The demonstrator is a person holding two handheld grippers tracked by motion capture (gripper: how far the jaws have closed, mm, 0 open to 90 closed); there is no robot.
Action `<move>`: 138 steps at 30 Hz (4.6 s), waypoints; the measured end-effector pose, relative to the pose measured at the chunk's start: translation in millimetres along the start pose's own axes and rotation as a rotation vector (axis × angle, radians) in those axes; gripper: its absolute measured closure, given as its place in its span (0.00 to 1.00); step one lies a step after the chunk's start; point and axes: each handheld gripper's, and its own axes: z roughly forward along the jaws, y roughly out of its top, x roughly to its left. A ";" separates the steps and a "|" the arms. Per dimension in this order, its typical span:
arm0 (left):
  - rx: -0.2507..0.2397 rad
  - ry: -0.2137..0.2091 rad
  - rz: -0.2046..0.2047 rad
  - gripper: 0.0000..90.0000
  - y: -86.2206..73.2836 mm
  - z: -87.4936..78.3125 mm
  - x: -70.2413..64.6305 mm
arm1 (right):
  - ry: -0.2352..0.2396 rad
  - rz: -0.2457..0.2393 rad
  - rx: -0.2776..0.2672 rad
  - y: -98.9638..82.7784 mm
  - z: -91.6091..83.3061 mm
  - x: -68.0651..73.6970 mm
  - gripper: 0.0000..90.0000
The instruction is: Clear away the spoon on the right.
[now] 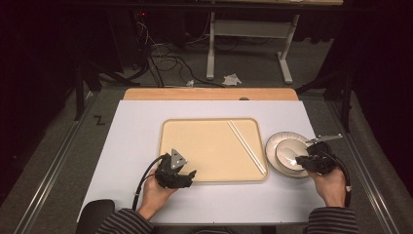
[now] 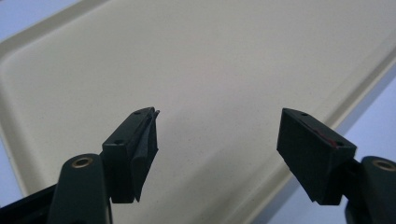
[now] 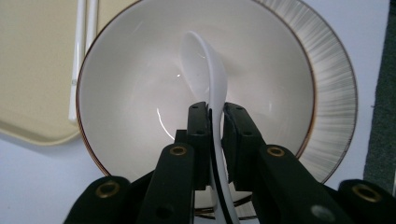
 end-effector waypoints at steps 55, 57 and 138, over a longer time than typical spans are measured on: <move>0.019 -0.018 -0.033 0.28 0.4 0.5 -0.2 | 0.098 -0.094 -0.221 14.9 -30.9 38.4 0.92; 0.021 -0.015 -0.030 0.28 0.1 0.7 -0.4 | 0.115 -0.084 -0.222 14.9 -29.0 41.6 0.92; 0.044 -0.008 -0.053 0.28 -3.0 4.9 -0.7 | 0.120 -0.148 0.016 83.5 95.2 141.8 0.86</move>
